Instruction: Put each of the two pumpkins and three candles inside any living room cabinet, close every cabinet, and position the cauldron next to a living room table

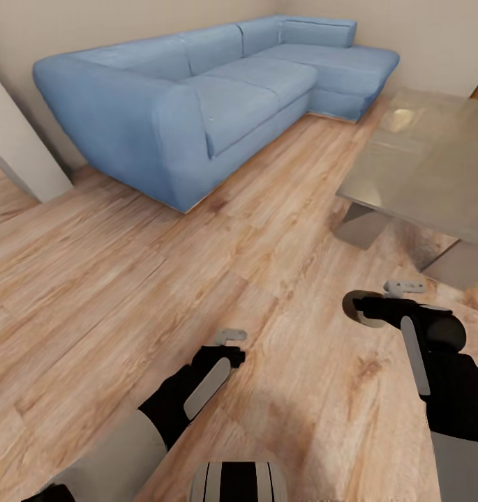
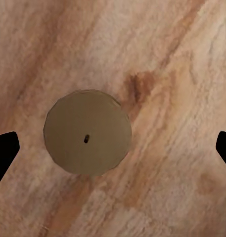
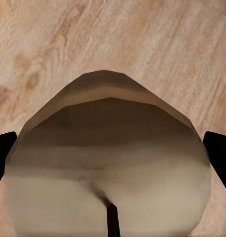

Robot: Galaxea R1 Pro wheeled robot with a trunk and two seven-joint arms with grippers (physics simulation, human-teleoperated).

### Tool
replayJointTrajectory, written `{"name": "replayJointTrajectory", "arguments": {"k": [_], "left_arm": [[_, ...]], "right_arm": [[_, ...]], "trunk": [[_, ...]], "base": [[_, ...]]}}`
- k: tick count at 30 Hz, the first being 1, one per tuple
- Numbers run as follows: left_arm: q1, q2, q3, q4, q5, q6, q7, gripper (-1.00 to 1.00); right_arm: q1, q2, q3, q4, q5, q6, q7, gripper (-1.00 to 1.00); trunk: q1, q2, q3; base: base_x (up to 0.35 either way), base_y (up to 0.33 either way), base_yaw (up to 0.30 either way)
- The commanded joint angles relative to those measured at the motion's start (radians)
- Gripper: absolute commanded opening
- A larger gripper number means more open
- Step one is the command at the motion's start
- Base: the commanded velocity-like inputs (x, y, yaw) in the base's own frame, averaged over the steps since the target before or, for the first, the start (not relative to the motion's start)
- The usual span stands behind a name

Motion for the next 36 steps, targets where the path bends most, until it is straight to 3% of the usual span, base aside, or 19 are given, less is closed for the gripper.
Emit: {"name": "replayJointTrajectory", "arguments": {"k": [1, 6, 7, 8, 14, 28, 33, 36], "left_arm": [[-0.008, 0.000, -0.003, 0.013, 0.011, -0.010, 0.002, 1.00], [-0.033, -0.007, -0.002, 0.062, 0.010, -0.044, -0.037, 1.00], [-0.037, -0.010, -0.002, 0.076, 0.006, -0.047, -0.041, 1.00], [-0.053, -0.014, -0.004, 0.121, -0.001, -0.066, -0.045, 1.00], [-0.089, -0.014, -0.003, 0.204, 0.004, -0.104, -0.051, 1.00], [-0.096, -0.001, 0.002, 0.221, -0.004, -0.105, -0.037, 1.00], [-0.098, 0.038, 0.041, 0.219, 0.001, -0.101, -0.048, 1.00], [-0.098, 0.048, 0.058, 0.217, 0.000, -0.100, -0.049, 1.00]], "right_arm": [[-0.001, 0.000, -0.001, -0.001, -0.001, 0.004, 0.002, -1.00], [-0.001, 0.000, -0.006, -0.001, -0.001, 0.004, 0.041, -1.00], [-0.001, 0.000, -0.024, -0.001, -0.001, 0.004, 0.079, -1.00], [-0.001, 0.001, -0.080, -0.001, 0.000, 0.004, 0.176, -1.00], [-0.002, 0.004, -0.129, -0.001, 0.000, 0.004, 0.280, -1.00], [-0.001, 0.012, -0.127, -0.001, -0.001, 0.004, 0.303, -1.00], [-0.001, 0.012, -0.126, -0.001, -0.001, 0.004, 0.303, -1.00], [-0.001, 0.012, -0.126, -0.001, -0.001, 0.004, 0.303, -1.00]], "trunk": [[0.000, 0.000, -0.001], [0.000, 0.000, -0.001], [0.000, 0.000, -0.001], [0.000, 0.000, -0.001], [0.000, 0.000, -0.001], [0.000, 0.000, 0.002], [0.000, 0.000, 0.002], [0.000, 0.000, 0.002]], "base": [[0.000, 0.000, -0.283], [0.000, 0.000, -0.209], [0.000, 0.000, -0.076], [0.000, 0.000, -0.031], [0.000, 0.000, -0.014], [0.000, 0.000, -0.197], [0.000, 0.000, -0.276], [0.000, 0.000, -0.271]]}}
